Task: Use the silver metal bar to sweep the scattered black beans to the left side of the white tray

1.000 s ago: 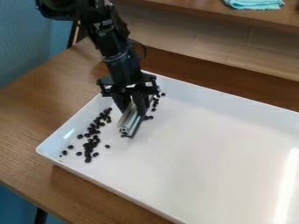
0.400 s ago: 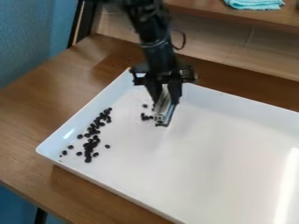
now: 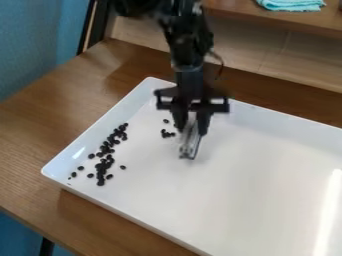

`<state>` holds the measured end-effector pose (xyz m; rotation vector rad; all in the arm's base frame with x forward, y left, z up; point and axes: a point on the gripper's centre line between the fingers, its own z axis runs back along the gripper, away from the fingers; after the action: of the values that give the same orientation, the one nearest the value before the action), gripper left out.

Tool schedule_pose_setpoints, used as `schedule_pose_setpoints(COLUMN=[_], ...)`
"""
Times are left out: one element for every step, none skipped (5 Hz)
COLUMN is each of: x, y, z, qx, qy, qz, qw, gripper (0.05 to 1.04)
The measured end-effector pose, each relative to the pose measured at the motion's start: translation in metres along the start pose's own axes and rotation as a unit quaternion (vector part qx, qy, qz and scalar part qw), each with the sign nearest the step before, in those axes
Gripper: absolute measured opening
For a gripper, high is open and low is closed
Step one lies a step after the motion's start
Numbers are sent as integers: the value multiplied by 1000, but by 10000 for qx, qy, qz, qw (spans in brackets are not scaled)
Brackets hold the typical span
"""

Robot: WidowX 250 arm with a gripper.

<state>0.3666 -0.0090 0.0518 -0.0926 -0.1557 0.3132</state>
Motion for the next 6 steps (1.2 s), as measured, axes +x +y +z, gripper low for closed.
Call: schedule_pose_setpoints(x=[2,8,14,21,21,26], y=[4,5,6,16,26,60], z=[-3,-14,-17,-18,-17,-13], qx=[110,242,305,346,270,220], qy=[-166,-219,-152,55,224,315], qz=[58,149,152,300,295,298], qw=[9998,9994,9993,9989,9990,9988], gripper=[382,382,382,382,382,382])
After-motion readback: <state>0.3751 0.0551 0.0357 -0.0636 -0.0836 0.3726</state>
